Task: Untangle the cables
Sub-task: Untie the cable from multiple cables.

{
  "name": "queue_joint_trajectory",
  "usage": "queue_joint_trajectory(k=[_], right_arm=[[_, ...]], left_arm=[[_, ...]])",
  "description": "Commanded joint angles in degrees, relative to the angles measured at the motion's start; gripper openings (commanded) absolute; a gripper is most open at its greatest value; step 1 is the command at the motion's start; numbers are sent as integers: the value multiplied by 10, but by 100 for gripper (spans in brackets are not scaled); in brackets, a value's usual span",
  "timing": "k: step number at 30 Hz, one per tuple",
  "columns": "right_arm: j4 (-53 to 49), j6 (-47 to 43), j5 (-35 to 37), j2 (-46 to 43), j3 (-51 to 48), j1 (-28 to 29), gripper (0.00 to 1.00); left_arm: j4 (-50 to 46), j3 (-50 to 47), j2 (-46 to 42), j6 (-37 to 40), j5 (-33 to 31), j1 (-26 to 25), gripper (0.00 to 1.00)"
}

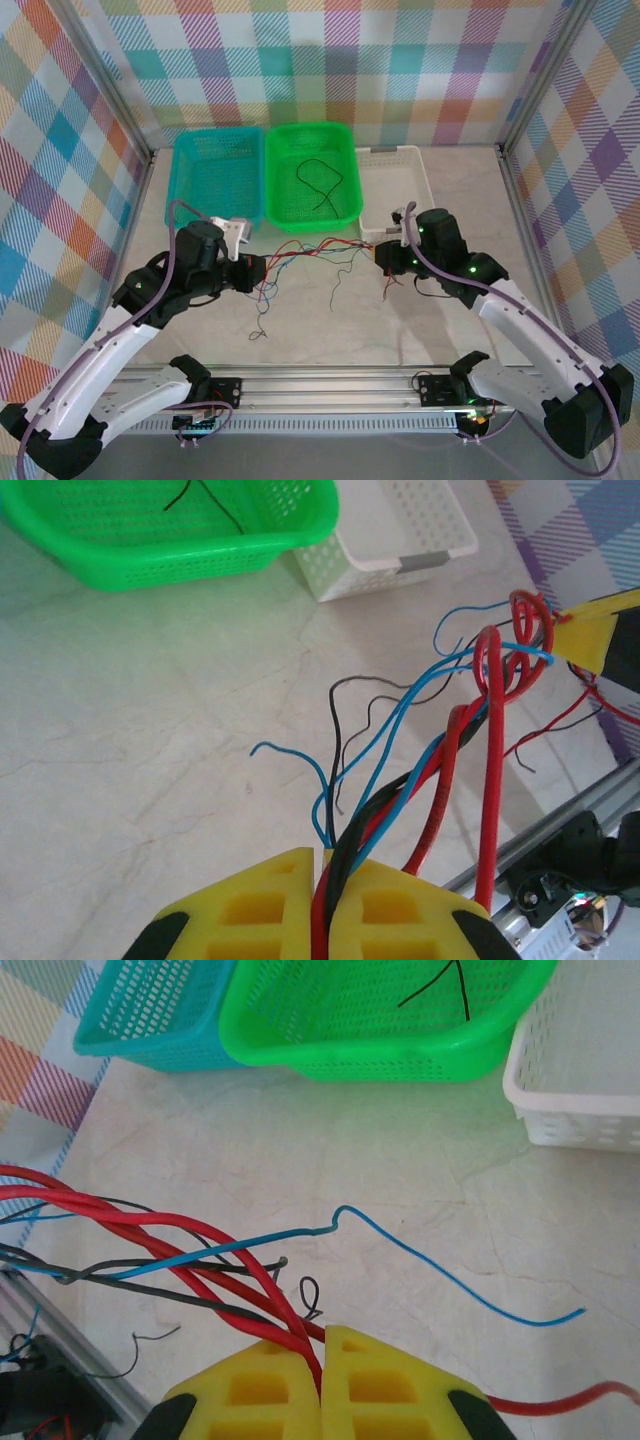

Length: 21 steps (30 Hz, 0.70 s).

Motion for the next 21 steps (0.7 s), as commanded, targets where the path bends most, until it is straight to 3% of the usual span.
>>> queue_joint_trajectory(k=[1,3,5,10,12,16,21], right_arm=[[-108,1,92,-15,-28,-68,0],[-43,-5,-7,-46,-51,-68,0],[9,6,-54,-76,-76,-68,12],[39,-1,-111,-83,-77,-63,44],[48,-1,-118,-87,-79,-57,50],[96,15,-133,-106,-93,-26,55],[208,66,-138,-84,-112,57,55]], left_arm=[[-28,-3,-36,-19,-50,35,0],[16,-25,-34,-44,3,34,0],[70,-47,-26,-71,60,34,0],[167,-81,-1,-122,117,25,0],[183,-82,11,-126,118,16,0],[213,-78,34,-136,126,2,0],[236,-72,56,-141,121,-22,0]])
